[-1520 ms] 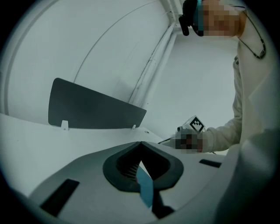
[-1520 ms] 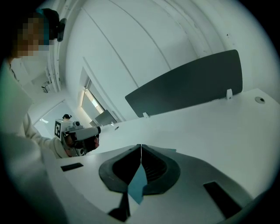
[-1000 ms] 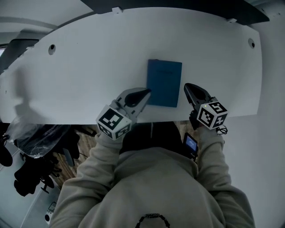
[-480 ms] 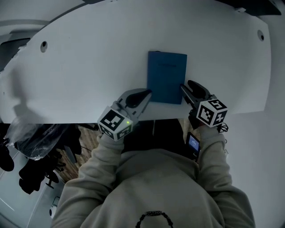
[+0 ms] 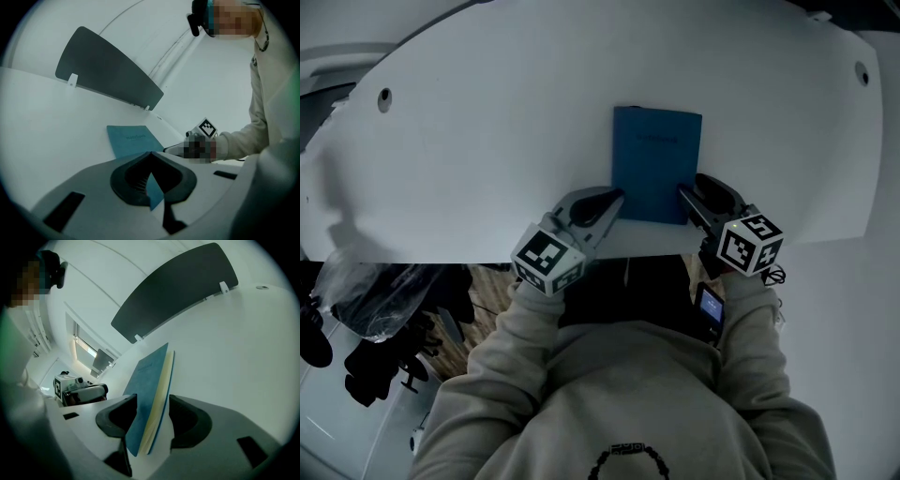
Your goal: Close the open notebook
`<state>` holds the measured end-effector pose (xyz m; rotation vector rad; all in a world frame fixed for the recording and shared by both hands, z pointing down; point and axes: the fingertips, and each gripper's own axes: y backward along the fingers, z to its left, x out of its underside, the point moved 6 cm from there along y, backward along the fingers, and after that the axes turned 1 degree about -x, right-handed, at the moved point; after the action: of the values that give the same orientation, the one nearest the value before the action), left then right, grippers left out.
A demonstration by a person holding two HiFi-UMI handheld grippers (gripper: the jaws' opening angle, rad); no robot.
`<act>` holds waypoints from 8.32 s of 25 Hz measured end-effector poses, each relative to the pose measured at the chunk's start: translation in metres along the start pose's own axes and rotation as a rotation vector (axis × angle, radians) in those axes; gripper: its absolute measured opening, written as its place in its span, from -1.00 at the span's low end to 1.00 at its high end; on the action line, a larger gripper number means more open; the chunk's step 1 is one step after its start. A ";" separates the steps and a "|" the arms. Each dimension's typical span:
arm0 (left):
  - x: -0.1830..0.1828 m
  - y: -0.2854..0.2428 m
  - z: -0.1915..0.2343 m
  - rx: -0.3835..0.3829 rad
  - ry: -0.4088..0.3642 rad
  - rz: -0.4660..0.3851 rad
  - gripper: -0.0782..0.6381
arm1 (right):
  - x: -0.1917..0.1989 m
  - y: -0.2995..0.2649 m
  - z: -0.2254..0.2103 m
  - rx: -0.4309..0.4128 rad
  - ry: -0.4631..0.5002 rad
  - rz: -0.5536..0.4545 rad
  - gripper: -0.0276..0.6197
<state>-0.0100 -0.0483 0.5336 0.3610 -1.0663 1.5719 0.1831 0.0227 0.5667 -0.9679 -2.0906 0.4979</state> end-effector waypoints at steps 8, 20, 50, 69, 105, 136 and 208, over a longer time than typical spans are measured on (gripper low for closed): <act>0.019 -0.009 0.012 -0.013 0.027 0.048 -0.77 | 0.001 -0.007 0.006 -0.018 0.034 0.018 -0.33; 0.023 -0.023 0.003 0.006 -0.055 0.157 -0.77 | 0.000 -0.011 0.010 -0.058 0.009 0.025 -0.33; 0.026 -0.010 0.001 0.098 0.168 0.015 -0.77 | -0.039 0.000 0.096 -0.321 0.103 -0.055 -0.33; 0.022 0.070 0.019 -0.093 0.146 -0.102 -0.77 | -0.049 -0.032 0.169 -0.478 0.219 0.028 -0.34; 0.057 0.167 0.039 -0.291 0.273 -0.223 -0.77 | -0.031 -0.111 0.219 -0.544 0.324 0.223 -0.34; 0.065 0.188 0.059 -0.328 0.307 -0.253 -0.77 | -0.018 -0.138 0.199 -0.485 0.318 0.281 -0.34; -0.123 0.201 -0.017 -0.209 -0.055 -0.398 -0.77 | -0.138 -0.026 0.244 -0.367 0.508 0.103 -0.85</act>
<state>-0.1483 -0.1000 0.3488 0.4445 -1.1121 1.0936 0.0392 -0.1075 0.3626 -1.2621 -1.6986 -0.0917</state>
